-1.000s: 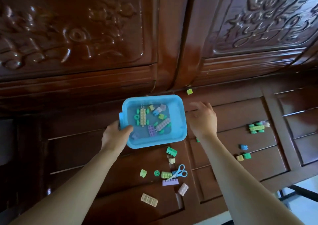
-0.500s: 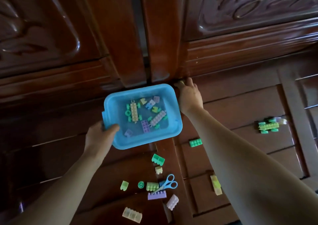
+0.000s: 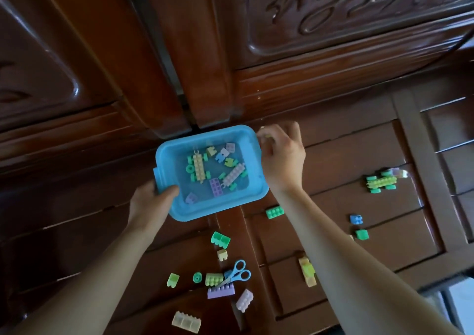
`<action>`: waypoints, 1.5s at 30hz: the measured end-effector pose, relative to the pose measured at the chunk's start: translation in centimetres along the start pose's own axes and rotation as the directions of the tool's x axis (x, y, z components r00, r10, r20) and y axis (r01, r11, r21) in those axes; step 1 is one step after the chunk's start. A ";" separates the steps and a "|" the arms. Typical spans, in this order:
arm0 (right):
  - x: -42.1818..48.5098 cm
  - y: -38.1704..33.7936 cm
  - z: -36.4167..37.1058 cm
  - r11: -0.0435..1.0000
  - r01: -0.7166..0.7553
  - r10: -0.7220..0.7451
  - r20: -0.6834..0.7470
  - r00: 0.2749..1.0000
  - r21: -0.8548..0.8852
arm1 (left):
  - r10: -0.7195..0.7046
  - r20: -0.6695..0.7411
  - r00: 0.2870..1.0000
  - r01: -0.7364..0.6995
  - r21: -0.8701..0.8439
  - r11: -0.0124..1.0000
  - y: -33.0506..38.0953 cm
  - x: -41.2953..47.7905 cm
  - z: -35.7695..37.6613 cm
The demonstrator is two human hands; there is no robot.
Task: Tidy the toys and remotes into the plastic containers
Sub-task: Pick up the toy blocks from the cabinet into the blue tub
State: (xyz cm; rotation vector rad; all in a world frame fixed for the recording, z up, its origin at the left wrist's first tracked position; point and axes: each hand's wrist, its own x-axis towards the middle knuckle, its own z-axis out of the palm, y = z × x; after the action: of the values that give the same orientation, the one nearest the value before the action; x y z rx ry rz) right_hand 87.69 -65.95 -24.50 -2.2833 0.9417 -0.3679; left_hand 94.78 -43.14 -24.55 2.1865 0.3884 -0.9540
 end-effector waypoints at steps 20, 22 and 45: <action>-1.4 20.7 -15.5 0.665 -0.678 0.681 -0.120 0.723 -0.313 | 0.227 0.254 0.940 -0.260 0.103 0.960 9.0 -4.3 14.7; -0.8 22.4 -15.6 0.653 -0.692 0.701 -0.098 0.706 -0.308 | 0.230 0.261 0.937 -0.265 0.107 0.958 8.8 -4.5 15.2; -3.2 17.7 -12.5 0.710 -0.702 0.702 -0.132 0.700 0.055 | 0.185 0.179 0.966 -0.210 0.137 0.968 7.5 -5.7 13.1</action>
State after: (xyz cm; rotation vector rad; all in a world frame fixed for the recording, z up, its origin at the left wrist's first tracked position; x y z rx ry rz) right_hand 70.16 -78.93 -26.54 -1.7177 1.7938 -0.1854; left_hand 87.95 -57.70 -22.99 2.2147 0.0157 -1.0729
